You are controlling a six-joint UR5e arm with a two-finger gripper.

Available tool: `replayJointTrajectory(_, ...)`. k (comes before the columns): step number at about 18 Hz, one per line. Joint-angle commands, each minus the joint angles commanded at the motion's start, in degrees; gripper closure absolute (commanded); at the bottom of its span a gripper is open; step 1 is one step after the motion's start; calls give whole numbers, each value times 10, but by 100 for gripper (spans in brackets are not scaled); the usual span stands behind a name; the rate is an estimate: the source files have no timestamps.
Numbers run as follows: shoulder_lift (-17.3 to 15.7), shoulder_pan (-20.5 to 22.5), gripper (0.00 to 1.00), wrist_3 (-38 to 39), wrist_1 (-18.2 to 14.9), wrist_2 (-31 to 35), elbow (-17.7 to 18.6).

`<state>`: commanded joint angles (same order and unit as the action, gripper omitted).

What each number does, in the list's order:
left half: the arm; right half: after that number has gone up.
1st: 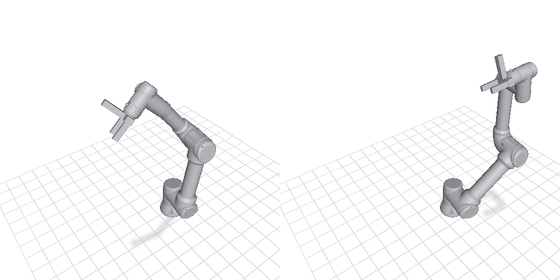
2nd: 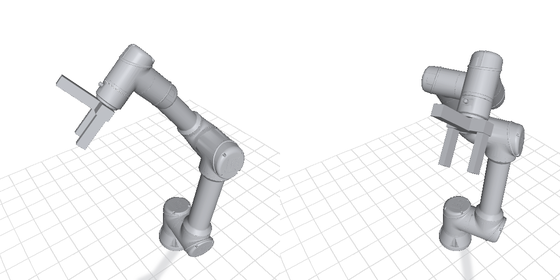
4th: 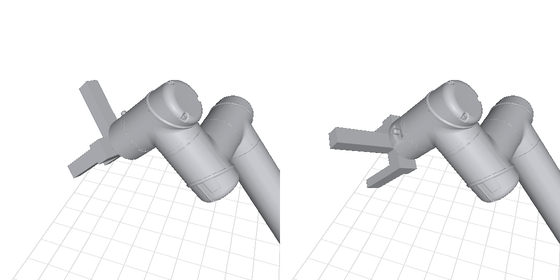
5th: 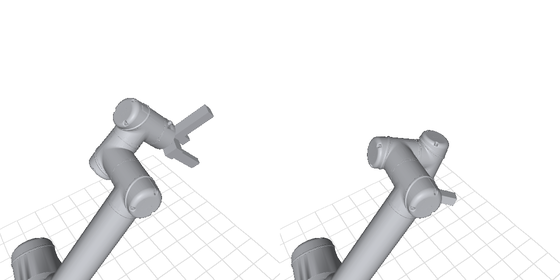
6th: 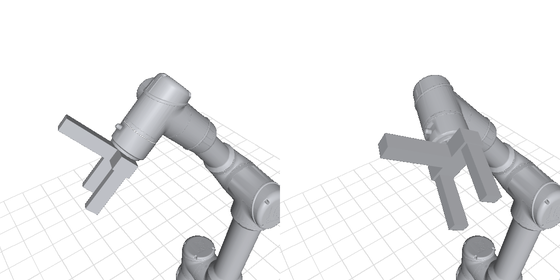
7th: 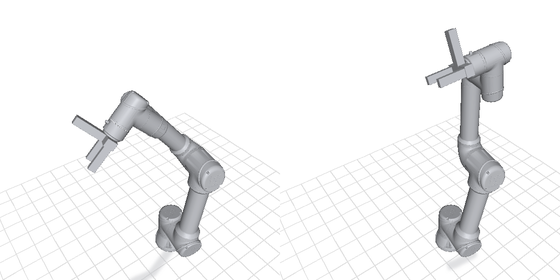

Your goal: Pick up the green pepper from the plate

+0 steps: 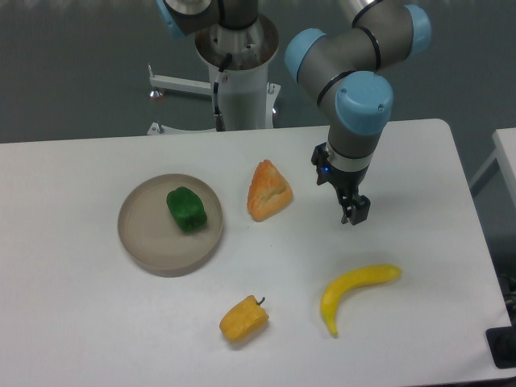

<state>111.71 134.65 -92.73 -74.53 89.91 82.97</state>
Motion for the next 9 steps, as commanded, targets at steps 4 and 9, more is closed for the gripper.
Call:
replayJointTrajectory(4, 0, -1, 0, 0, -1, 0, 3)
replayJointTrajectory(9, 0, -10, 0, 36, -3, -34, 8)
